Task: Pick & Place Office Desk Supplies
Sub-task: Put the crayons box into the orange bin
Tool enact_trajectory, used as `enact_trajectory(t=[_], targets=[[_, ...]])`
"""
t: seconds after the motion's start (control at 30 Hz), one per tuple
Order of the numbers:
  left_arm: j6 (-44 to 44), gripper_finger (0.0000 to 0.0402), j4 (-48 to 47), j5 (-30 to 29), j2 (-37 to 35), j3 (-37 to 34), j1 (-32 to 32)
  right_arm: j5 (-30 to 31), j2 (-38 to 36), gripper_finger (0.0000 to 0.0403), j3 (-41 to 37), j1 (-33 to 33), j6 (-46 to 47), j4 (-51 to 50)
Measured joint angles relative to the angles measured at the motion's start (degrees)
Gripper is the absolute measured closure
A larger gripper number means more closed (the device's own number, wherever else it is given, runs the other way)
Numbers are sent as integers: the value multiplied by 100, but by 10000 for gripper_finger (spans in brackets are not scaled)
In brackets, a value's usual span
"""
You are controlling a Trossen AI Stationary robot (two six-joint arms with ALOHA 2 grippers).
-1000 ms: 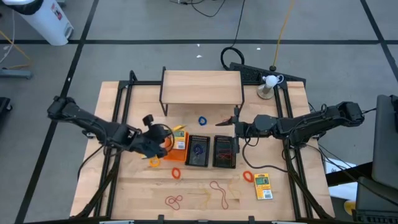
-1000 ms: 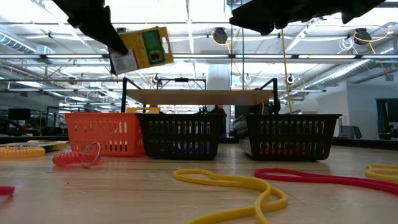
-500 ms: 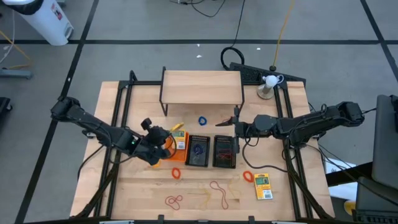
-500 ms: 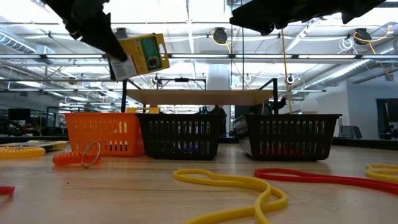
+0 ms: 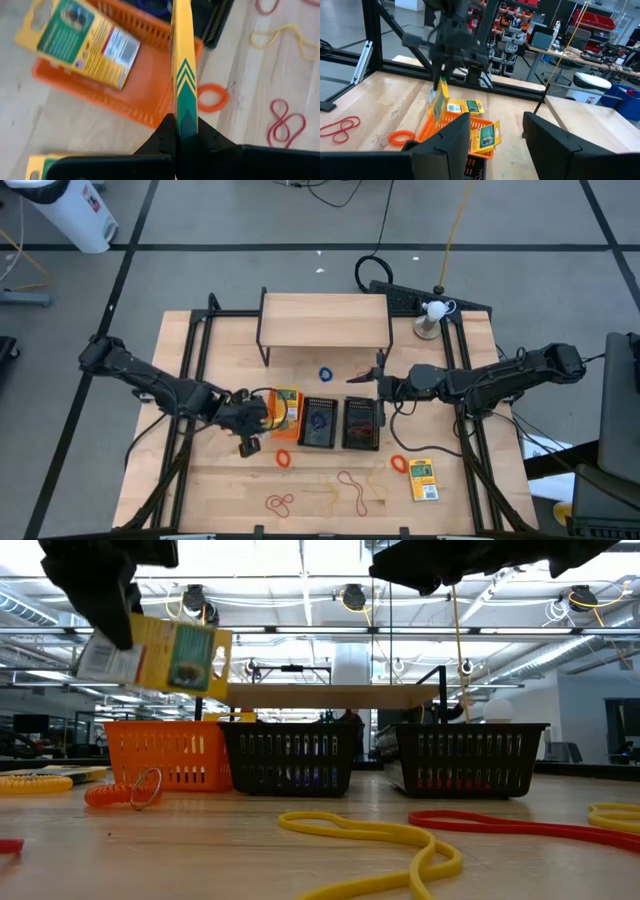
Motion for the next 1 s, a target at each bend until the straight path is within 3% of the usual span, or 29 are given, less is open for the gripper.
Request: enact_trajectory(t=[0.37,0.7,1.0], targets=[[203,396,-199,624,22,0,847,-2,0,232,0,0,-41,80],[96,392,-61,630,22,0,1063,-2,0,232,0,0,-44,80],[-365,391,784,492,22,0,1074,-2,0,232,0,0,-37,80]])
